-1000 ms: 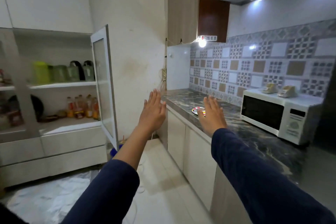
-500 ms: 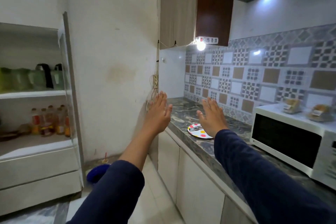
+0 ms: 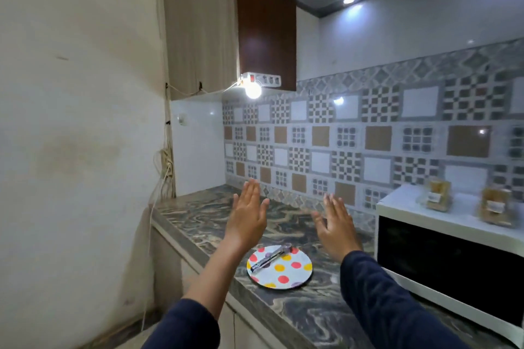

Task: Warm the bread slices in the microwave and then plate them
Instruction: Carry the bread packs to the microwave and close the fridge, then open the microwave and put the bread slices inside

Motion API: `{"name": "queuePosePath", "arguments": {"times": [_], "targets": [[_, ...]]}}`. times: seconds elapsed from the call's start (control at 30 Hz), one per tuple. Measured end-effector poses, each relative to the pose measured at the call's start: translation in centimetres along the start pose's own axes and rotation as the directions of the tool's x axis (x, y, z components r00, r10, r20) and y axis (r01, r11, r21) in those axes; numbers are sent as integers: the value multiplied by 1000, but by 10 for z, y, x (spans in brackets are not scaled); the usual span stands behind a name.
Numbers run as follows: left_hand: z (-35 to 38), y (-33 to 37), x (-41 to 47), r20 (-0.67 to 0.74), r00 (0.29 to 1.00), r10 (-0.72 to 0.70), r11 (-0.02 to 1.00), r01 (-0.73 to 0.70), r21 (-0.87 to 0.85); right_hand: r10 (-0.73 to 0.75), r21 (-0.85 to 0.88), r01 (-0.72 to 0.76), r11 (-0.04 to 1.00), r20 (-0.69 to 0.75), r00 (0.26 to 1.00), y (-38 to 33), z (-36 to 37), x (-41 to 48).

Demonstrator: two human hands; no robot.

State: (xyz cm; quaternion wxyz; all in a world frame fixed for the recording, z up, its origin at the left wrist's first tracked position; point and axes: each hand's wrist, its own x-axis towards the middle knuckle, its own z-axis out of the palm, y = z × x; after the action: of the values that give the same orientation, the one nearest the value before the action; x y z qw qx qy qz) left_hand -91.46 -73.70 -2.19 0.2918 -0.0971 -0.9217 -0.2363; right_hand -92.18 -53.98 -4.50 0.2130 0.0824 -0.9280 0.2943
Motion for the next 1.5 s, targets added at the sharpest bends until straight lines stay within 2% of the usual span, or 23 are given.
{"name": "queuePosePath", "arguments": {"times": [0.13, 0.3, 0.43, 0.53, 0.83, 1.07, 1.23, 1.37, 1.5], "targets": [[63, 10, 61, 49, 993, 103, 994, -101, -37, 115, -81, -120, 989, -54, 992, 51, -5, 34], [144, 64, 88, 131, 952, 278, 947, -249, -200, 261, -192, -288, 938, -154, 953, 118, -44, 30], [197, 120, 96, 174, 909, 380, 883, -299, -362, 292, -233, -364, 902, -292, 911, 159, -88, 12], [228, 167, 91, 181, 889, 422, 828, -295, -477, 290, -263, -382, 886, -329, 899, 192, -122, -3], [306, 280, 61, 303, 864, 401, 675, -56, -736, 390, -267, -517, 813, -409, 825, 284, -186, -30], [388, 324, 31, 479, 773, 417, 723, 37, -690, 498, -330, -595, 733, -335, 800, 355, -191, -25], [423, 352, 15, 554, 721, 417, 707, 126, -696, 469, -290, -604, 742, -419, 777, 381, -183, -24], [436, 367, 10, 576, 736, 356, 645, 253, -721, 431, -374, -591, 715, -430, 793, 387, -188, -20], [446, 368, 5, 575, 761, 302, 579, 333, -744, 406, -362, -580, 730, -452, 794, 391, -189, -20]]}}
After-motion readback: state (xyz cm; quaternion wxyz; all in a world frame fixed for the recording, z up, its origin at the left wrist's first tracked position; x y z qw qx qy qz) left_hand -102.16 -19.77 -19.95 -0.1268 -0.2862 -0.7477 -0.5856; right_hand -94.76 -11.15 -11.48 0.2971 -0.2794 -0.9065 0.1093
